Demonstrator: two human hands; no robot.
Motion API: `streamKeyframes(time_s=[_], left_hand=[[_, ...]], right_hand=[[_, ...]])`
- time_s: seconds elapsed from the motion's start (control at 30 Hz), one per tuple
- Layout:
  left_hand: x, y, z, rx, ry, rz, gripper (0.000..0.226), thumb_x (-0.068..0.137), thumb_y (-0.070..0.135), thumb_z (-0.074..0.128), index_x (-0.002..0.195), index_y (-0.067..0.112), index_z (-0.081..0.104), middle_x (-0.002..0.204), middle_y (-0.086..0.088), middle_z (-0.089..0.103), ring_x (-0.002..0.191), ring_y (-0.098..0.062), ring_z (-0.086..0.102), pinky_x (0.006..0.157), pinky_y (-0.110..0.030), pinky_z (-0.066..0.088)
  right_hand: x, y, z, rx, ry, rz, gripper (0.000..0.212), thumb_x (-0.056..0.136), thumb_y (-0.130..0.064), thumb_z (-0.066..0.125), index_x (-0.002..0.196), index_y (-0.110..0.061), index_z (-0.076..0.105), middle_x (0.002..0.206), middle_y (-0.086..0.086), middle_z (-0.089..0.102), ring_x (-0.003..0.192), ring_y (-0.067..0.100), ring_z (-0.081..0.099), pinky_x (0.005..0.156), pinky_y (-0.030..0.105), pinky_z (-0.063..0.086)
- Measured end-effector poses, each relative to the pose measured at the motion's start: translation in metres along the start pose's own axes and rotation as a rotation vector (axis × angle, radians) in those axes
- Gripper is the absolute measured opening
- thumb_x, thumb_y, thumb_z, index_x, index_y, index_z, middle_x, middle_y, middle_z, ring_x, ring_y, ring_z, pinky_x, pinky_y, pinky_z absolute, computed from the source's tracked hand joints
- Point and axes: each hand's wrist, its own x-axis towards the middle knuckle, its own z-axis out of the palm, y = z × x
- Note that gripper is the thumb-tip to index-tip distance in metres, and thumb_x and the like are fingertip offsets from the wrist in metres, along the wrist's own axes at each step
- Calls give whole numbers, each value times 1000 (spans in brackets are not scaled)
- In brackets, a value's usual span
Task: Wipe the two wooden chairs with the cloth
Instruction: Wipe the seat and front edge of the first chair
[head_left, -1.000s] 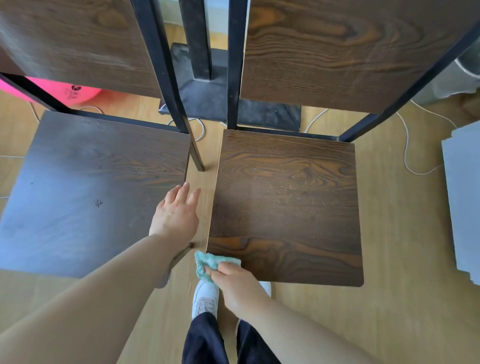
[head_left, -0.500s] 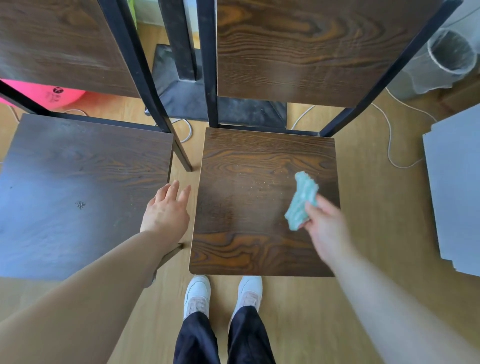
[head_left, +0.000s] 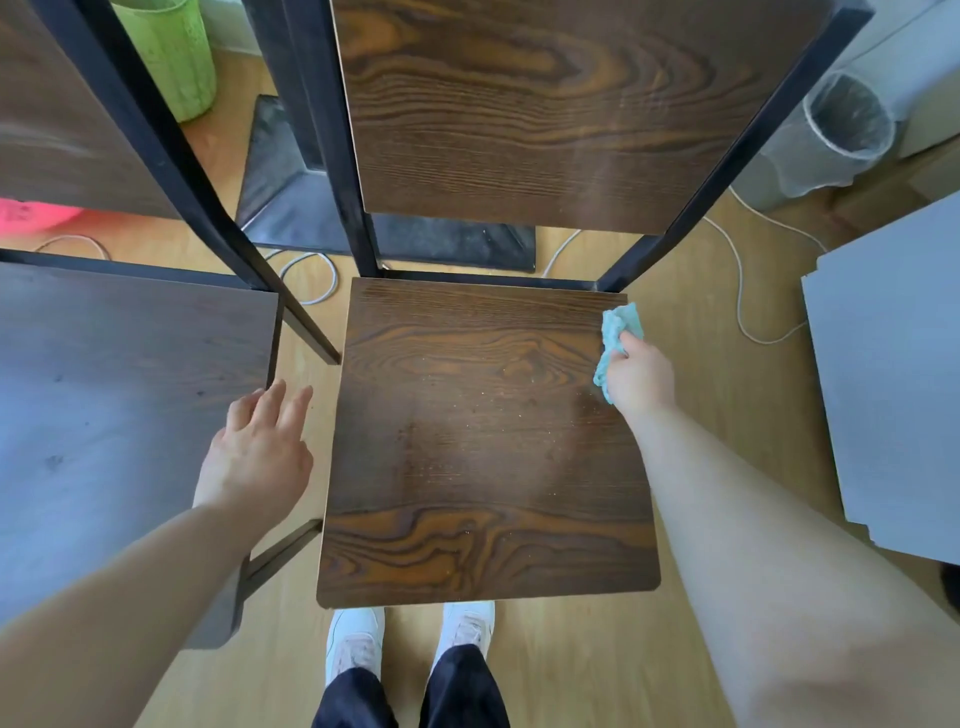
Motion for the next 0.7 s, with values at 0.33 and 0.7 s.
streamKeyframes(time_s=[0.33, 0.7], left_hand=[[1, 2, -4, 21, -2, 9, 62, 102, 30, 40, 158, 26, 14, 166, -7, 17, 147, -33, 16, 112, -50, 36], [-15, 3, -8, 15, -12, 57, 65, 103, 29, 39, 159, 26, 6, 167, -6, 9, 150, -29, 12, 117, -45, 28]], right_hand=[[-36, -38, 48, -150, -218, -274, 43, 107, -34, 33, 149, -27, 40, 133, -3, 49, 88, 5, 54, 61, 4, 48], [-93, -69, 112, -298, -405, -637, 50, 103, -10, 42, 150, -28, 39, 145, 6, 43, 123, 29, 49, 104, 36, 44]])
